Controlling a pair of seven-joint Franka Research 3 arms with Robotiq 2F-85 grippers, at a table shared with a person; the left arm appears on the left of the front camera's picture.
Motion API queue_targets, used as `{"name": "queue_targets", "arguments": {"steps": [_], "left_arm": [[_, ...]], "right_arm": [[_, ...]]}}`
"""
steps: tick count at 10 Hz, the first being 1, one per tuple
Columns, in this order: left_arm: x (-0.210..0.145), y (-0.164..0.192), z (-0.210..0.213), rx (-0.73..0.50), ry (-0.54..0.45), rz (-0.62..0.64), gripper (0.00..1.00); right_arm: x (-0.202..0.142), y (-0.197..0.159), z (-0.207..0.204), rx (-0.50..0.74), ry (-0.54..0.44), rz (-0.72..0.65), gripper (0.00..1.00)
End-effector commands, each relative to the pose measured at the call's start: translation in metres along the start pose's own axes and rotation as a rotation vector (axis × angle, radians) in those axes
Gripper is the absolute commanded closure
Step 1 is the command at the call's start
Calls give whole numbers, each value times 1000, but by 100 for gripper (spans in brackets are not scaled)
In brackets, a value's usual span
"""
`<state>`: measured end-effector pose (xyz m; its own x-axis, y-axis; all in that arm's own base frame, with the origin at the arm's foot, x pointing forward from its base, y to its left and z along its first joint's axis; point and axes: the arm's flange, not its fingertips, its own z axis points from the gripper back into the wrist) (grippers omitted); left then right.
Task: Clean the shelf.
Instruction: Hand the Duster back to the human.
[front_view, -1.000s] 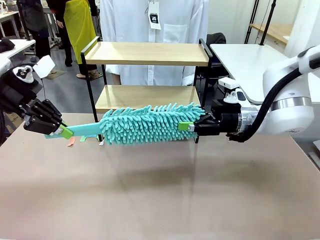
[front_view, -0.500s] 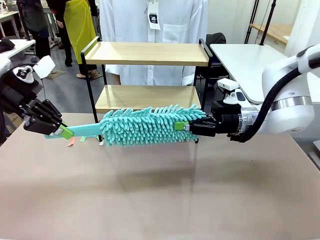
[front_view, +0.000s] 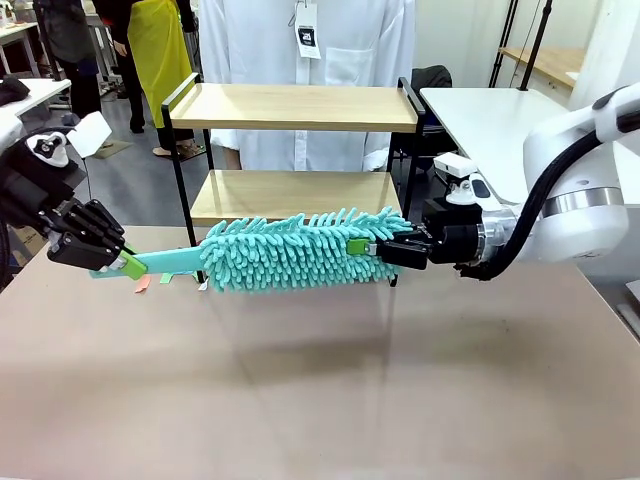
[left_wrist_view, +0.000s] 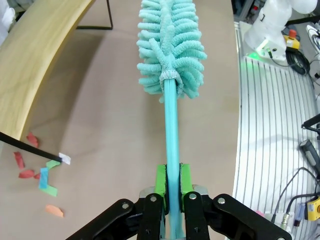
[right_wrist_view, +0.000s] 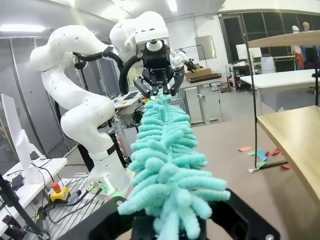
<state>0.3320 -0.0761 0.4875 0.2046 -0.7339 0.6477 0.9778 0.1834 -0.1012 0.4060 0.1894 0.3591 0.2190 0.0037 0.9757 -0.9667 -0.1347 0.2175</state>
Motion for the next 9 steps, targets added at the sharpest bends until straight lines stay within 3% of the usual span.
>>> {"name": "queue_targets", "arguments": {"steps": [1,2,3,4,5,9], "left_arm": [[0,0,0,0,0,0,30],[-2,1,3,-2,-35,14,30],[-5,3,11,-9,-83,29,0],[-12,8,26,-27,-170,39,26],[-22,14,39,-41,-256,61,0],[-80,26,99,3,-552,113,0]], "right_arm": [[-1,0,0,-6,3,-4,100],[-1,0,0,-6,3,-4,100],[-1,0,0,-6,3,-4,100],[-1,0,0,-6,3,-4,100],[-1,0,0,-6,3,-4,100],[-1,0,0,-6,3,-4,100]]}}
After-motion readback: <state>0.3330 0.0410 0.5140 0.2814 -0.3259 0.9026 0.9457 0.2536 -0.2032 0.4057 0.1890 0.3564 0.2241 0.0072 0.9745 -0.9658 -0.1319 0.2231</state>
